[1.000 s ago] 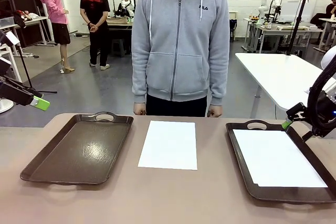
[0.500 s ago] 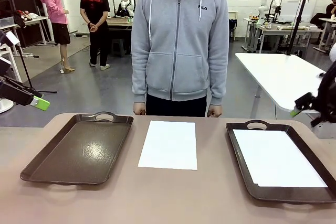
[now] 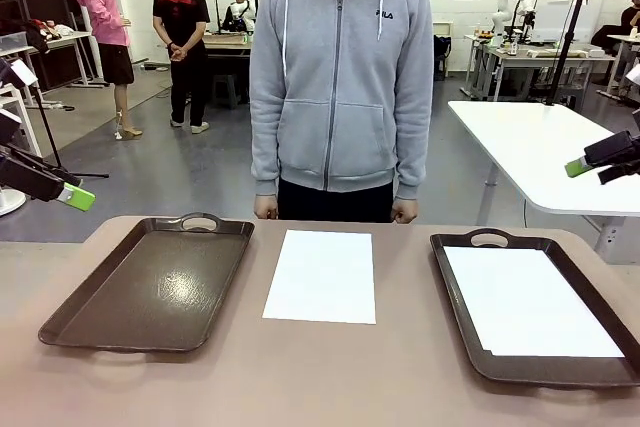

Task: Sort the A4 documents.
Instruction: Receive the A4 Paper.

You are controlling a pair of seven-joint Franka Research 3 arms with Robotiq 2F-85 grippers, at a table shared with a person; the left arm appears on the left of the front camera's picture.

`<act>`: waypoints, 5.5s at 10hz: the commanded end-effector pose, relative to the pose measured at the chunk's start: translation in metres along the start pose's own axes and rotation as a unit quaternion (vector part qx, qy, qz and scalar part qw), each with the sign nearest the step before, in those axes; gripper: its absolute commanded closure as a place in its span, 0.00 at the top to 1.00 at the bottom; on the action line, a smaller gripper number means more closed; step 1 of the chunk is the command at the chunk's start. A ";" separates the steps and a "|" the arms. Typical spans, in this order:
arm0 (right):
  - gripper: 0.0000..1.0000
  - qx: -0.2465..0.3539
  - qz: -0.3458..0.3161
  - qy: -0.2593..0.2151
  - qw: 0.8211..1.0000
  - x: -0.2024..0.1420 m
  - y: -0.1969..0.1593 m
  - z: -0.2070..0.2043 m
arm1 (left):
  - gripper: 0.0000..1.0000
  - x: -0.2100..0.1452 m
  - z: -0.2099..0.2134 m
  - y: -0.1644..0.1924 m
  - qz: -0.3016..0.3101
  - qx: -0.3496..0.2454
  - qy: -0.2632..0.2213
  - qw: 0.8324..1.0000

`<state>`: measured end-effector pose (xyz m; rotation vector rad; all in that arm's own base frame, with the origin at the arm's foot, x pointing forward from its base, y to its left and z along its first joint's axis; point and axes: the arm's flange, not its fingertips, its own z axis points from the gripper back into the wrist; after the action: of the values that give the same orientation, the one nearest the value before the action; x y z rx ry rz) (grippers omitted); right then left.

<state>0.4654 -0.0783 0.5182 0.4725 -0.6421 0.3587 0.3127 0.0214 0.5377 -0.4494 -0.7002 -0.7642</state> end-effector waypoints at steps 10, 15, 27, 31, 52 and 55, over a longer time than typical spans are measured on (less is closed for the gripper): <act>1.00 0.146 0.184 -0.062 0.970 -0.030 0.050 0.033 | 1.00 -0.001 -0.001 0.002 -0.010 -0.008 -0.007 1.000; 1.00 0.137 0.181 -0.059 0.972 -0.026 0.053 0.038 | 1.00 -0.001 -0.001 0.002 -0.010 -0.008 -0.007 1.000; 1.00 0.137 0.181 -0.059 0.972 -0.026 0.053 0.038 | 1.00 -0.001 -0.001 0.002 -0.010 -0.008 -0.007 1.000; 1.00 0.137 0.181 -0.059 0.972 -0.026 0.053 0.038 | 1.00 -0.001 -0.001 0.002 -0.010 -0.008 -0.007 1.000; 1.00 0.137 0.181 -0.059 0.972 -0.026 0.053 0.038 | 1.00 -0.001 -0.001 0.002 -0.010 -0.008 -0.007 1.000; 1.00 0.137 0.181 -0.059 0.972 -0.026 0.053 0.038 | 1.00 -0.001 -0.001 0.002 -0.010 -0.008 -0.007 1.000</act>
<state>0.4030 -0.0583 0.5430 0.6369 -0.7896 0.7756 0.3127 0.0214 0.5377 -0.4493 -0.7002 -0.7642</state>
